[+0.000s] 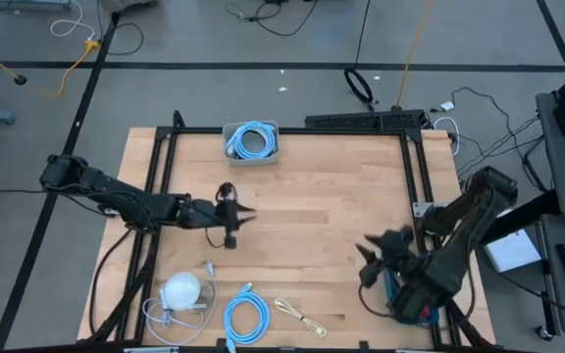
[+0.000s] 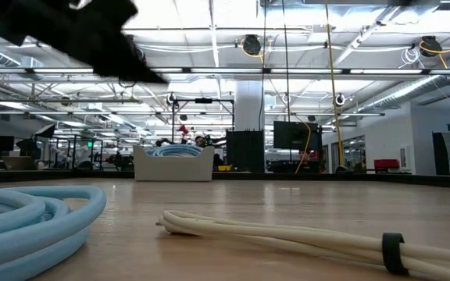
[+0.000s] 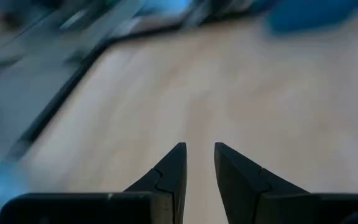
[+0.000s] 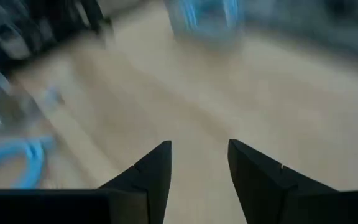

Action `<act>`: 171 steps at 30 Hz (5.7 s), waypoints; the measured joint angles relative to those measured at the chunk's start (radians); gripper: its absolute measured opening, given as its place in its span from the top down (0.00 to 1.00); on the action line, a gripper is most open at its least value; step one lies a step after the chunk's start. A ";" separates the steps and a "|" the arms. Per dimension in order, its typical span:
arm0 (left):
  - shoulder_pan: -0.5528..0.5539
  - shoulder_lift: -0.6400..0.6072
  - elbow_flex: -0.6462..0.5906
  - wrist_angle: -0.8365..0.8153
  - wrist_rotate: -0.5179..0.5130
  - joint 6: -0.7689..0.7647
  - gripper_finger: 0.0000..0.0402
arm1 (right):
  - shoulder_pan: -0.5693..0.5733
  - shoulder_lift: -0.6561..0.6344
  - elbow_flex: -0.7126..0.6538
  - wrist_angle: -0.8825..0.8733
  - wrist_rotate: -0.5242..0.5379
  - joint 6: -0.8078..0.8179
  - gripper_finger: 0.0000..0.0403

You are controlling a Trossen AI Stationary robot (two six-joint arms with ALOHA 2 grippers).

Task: Pick & Place USB Port
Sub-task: Put the blue HDMI cable into the gray bin

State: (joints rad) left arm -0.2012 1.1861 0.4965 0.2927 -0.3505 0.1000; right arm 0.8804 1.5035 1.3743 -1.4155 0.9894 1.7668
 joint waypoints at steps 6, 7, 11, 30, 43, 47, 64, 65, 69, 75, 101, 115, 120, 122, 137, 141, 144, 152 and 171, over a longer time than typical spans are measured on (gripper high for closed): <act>0.012 -0.003 0.017 0.189 0.453 0.031 0.78 | -0.142 -0.094 0.000 0.239 0.217 -0.624 0.65; 0.012 -0.003 0.038 0.142 0.487 0.029 0.78 | -0.172 -0.097 0.000 0.275 0.213 -0.719 0.65; -0.067 0.007 0.177 -0.220 0.388 0.011 0.78 | -0.292 -0.079 0.000 0.369 0.161 -0.990 0.65; -0.358 0.476 0.625 -1.018 0.347 -0.716 0.78 | -0.682 -0.148 -0.544 1.301 -0.140 -1.562 0.65; -0.319 0.530 0.915 -1.099 0.360 -0.966 0.53 | -0.783 -0.269 -0.674 1.464 -0.262 -1.703 0.65; -0.341 0.601 0.932 -1.110 0.412 -1.003 0.36 | -0.782 -0.286 -0.685 1.464 -0.263 -1.725 0.65; -0.319 0.773 1.118 -1.306 0.187 -0.457 0.39 | -0.784 -0.305 -0.695 1.502 -0.260 -1.761 0.65; -0.310 0.782 1.118 -1.300 0.211 -0.430 0.38 | -0.784 -0.305 -0.699 1.503 -0.260 -1.761 0.65; -0.293 0.805 1.115 -1.289 0.246 -0.288 0.36 | -0.801 -0.305 -0.715 1.502 -0.259 -1.751 0.65; -0.274 0.828 1.117 -1.265 0.302 -0.184 0.34 | -0.829 -0.305 -0.743 1.501 -0.260 -1.713 0.65; -0.348 0.833 1.046 -1.147 0.345 -0.317 0.36 | -0.874 -0.305 -0.758 1.510 -0.262 -1.711 0.65; -0.336 0.834 1.046 -1.164 0.322 -0.344 0.40 | -0.859 -0.313 -0.758 1.501 -0.419 -1.623 0.65; -0.347 0.834 1.046 -1.163 0.336 -0.391 0.40 | -0.835 -0.313 -0.758 1.494 -0.418 -1.607 0.65; -0.359 0.835 1.046 -1.162 0.351 -0.407 0.40 | -0.828 -0.314 -0.758 1.485 -0.417 -1.589 0.65; -0.445 0.942 1.052 -1.106 0.338 -0.406 0.35 | -0.800 -0.315 -0.762 1.382 -0.416 -1.441 0.65; -0.449 0.916 1.045 -1.106 0.260 -0.405 0.34 | -0.791 -0.315 -0.785 1.402 -0.416 -1.418 0.65; -0.447 0.895 1.044 -1.110 0.231 -0.414 0.34 | -0.793 -0.315 -0.796 1.405 -0.415 -1.397 0.65; -0.449 0.882 1.045 -1.106 0.268 -0.435 0.38 | -0.793 -0.315 -0.799 1.404 -0.415 -1.385 0.65; -0.394 0.893 1.183 -1.306 0.173 -0.243 0.39 | -0.793 -0.315 -0.799 1.404 -0.415 -1.367 0.65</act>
State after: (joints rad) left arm -0.5948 2.0791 1.6794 -1.0133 -0.1770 -0.1427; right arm 0.0872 1.1889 0.5751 -0.0116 0.5746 0.3996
